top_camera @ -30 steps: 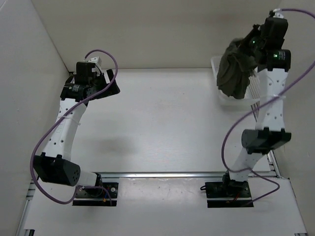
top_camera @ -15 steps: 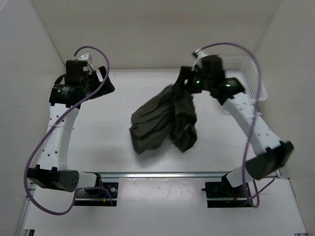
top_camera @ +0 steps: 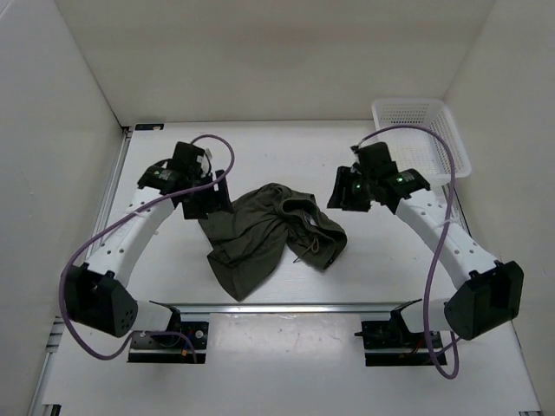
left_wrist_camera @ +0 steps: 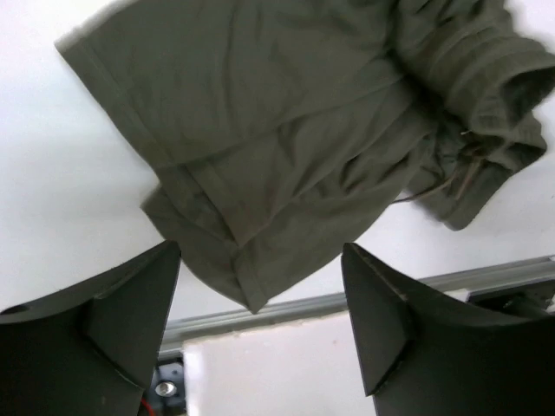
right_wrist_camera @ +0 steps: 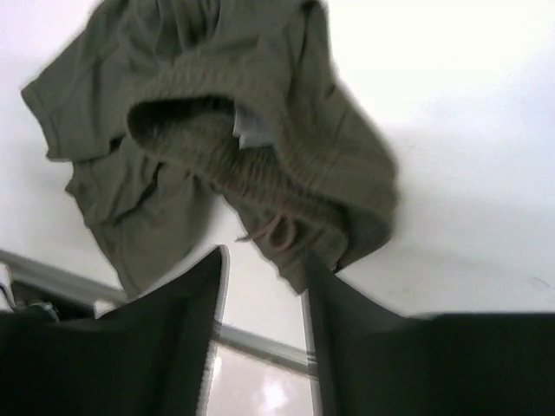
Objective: Fold and stack the shorts
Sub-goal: Flatten the shorts out
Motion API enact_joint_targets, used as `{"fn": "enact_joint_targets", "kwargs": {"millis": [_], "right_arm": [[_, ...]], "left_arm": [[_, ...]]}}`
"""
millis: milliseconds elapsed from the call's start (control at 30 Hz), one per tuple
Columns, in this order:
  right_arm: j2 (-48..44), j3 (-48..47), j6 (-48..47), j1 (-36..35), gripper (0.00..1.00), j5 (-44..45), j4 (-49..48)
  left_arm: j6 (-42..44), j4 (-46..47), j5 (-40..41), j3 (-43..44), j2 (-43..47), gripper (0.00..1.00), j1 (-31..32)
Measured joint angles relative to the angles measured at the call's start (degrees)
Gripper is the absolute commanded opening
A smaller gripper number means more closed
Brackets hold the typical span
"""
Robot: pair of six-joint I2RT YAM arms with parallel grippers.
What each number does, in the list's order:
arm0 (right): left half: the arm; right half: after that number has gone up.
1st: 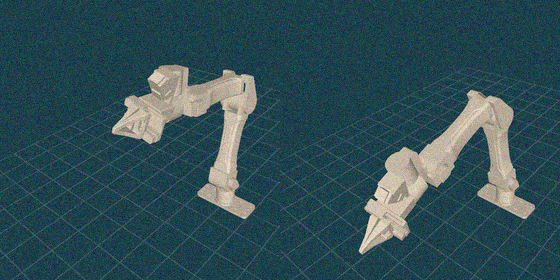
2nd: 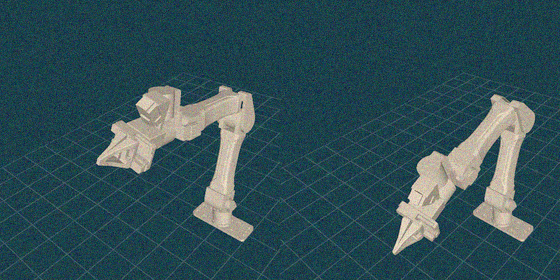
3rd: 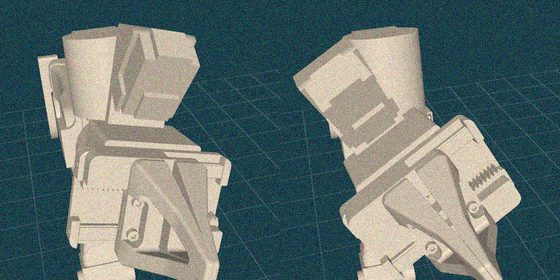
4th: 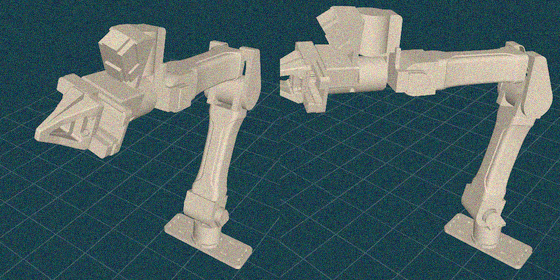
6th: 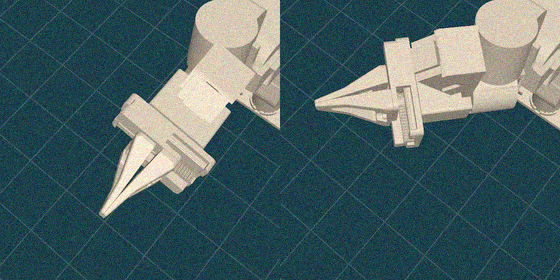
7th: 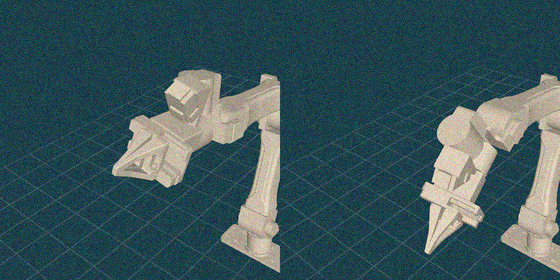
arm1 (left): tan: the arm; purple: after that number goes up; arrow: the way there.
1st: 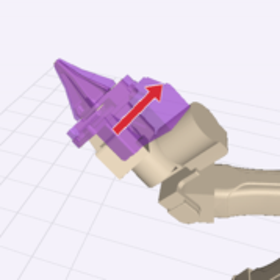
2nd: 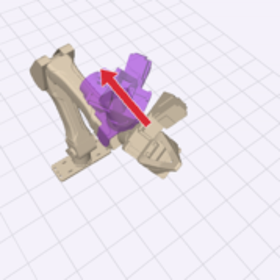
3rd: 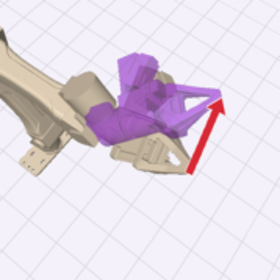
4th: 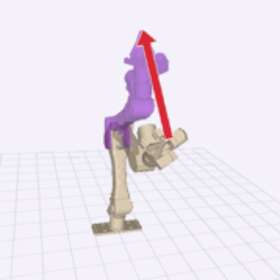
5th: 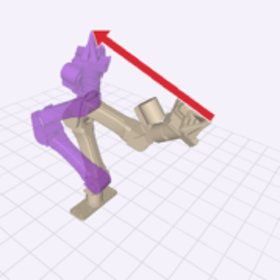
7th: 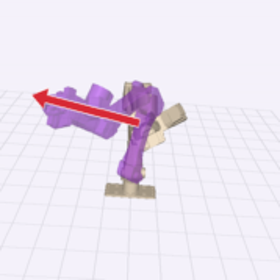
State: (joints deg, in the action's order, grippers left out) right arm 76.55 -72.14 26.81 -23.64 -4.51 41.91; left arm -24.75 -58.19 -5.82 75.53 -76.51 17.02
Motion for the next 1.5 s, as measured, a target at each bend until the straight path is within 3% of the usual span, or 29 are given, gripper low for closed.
{"fn": "enact_joint_targets", "kwargs": {"millis": [100,200,333,600,700,800,833,867,900,933,967,1100,1233,1367,1500], "right_arm": [[1.84,1.68,0.85,-4.42,0.82,0.39,0.35],[6.4,0.09,0.33,-9.55,0.85,2.75,0.76],[14.99,-9.03,-2.43,-15.54,0.87,9.09,3.21],[30.29,-26.27,-10.84,-19.69,0.88,17.94,3.89],[35.04,-29.24,-12.61,-19.89,0.84,17.35,3.61],[38.32,-29.29,-13.94,-19.98,0.68,15.37,3.61],[38.99,-29.2,-14.23,-20.0,0.5,14.69,3.58],[39.43,-29.09,-14.67,-20.0,0.39,14.27,3.58],[39.65,-28.96,-14.71,-20.0,0.28,13.86,3.58],[39.76,-28.89,-14.91,-20.0,0.07,13.53,3.58],[39.76,-28.89,-14.99,-20.0,0.0,13.46,3.56],[39.76,-28.98,-13.99,-19.17,0.0,14.05,3.67],[39.76,-32.44,-13.9,-14.91,0.0,14.6,5.44],[39.78,-44.19,-14.23,-7.48,0.0,15.3,8.22],[39.52,-58.1,-14.88,-0.81,0.0,16.15,9.2]], "left_arm": [[-3.1,0.83,-0.22,-4.0,-3.43,0.99,1.36],[-6.4,1.38,0.39,-6.25,-9.03,0.99,-0.52],[-9.55,2.21,1.84,-7.34,-15.72,1.0,-4.7],[-12.0,5.86,1.97,-7.28,-26.36,0.98,-8.52],[-12.61,7.08,1.51,-7.26,-29.62,0.86,-8.52],[-13.18,6.78,0.85,-6.34,-30.62,0.48,-8.52],[-13.51,7.21,0.74,-5.99,-30.86,0.33,-8.55],[-13.7,7.58,0.68,-5.57,-31.12,0.11,-8.57],[-13.57,7.67,0.61,-5.09,-31.45,0.1,-8.66],[-13.33,7.65,0.48,-4.42,-31.8,0.1,-8.72],[-13.07,7.63,0.35,-3.61,-32.22,0.1,-8.83],[-12.31,5.35,0.61,2.45,-34.25,0.1,-9.07],[-10.97,2.01,1.07,13.97,-36.48,0.1,-9.62],[-9.51,-3.15,1.36,31.93,-39.63,0.1,-10.36],[-7.3,-8.2,1.42,55.93,-44.3,0.1,-11.3]]}}
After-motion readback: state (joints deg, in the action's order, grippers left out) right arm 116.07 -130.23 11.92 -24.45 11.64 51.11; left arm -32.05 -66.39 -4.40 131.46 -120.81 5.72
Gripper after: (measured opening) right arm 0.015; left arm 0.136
